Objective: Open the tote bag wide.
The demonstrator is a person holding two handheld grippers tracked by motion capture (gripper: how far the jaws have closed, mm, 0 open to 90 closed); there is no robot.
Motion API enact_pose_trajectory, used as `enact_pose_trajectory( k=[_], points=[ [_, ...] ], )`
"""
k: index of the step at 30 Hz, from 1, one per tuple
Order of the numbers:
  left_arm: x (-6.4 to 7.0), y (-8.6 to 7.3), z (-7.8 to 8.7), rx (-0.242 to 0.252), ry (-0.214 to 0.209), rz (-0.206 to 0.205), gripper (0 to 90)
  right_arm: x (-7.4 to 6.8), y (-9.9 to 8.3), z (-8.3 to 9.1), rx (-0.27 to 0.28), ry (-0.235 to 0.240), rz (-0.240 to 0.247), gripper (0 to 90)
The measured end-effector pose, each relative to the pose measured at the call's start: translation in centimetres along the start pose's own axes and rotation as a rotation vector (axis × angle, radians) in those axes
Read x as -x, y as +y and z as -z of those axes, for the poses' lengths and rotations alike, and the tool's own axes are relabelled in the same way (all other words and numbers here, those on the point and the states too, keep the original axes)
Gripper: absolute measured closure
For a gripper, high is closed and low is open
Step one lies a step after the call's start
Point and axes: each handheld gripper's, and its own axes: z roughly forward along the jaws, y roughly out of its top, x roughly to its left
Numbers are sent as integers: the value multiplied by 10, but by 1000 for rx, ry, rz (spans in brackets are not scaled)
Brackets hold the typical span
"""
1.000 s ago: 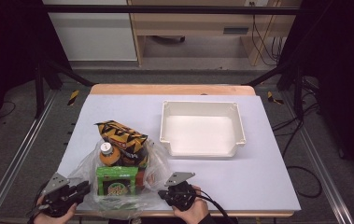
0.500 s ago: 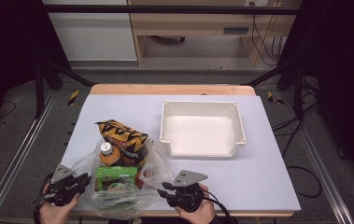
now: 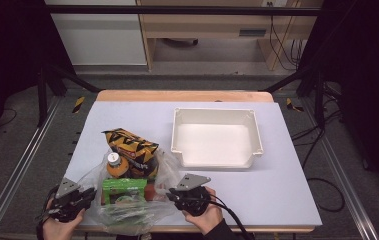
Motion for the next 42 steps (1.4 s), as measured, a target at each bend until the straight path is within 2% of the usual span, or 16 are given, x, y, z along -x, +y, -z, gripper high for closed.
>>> enact_pose_trajectory(
  k=[2, 7, 9, 12, 15, 17, 20, 24, 28, 32, 35, 37, 39, 42],
  points=[
    [1, -1, -1, -7, 2, -1, 767, 6, -9, -2, -36, -13, -15, 898],
    [2, -4, -2, -18, 10, -9, 772, 18, -29, -9, -80, -59, -56, 900],
    [2, -4, -2, -19, 16, -13, 775, 23, -33, -9, -66, -57, -87, 900],
    [3, -5, -2, -21, 22, -19, 777, 23, -33, -10, -53, -96, -88, 900],
    [3, -5, -2, -20, 20, -16, 777, 24, -33, -13, -38, -143, -62, 900],
    [3, -5, -2, -20, 17, -14, 777, 26, -32, -14, -35, -155, -64, 900],
    [2, -4, -2, -13, 11, -2, 772, 27, -32, -14, -36, -156, -67, 888],
    [1, -3, 1, 20, -8, 18, 737, 26, -32, -12, -30, -130, -71, 806],
    [1, 1, 9, 72, -14, 26, 697, 24, -29, -5, 14, -99, -71, 676],
    [2, 7, 19, 135, -12, 22, 616, 24, -25, 5, 61, -69, -81, 610],
    [3, 14, 28, 186, -15, 14, 566, 23, -21, 12, 95, -58, -81, 572],
    [3, 18, 33, 209, -12, 10, 557, 23, -17, 17, 123, -46, -85, 559],
    [3, 23, 38, 230, -28, 15, 546, 22, -12, 23, 152, -37, -86, 552],
    [2, 32, 45, 251, -18, 7, 526, 22, -4, 33, 205, -33, -87, 552]
  ],
)
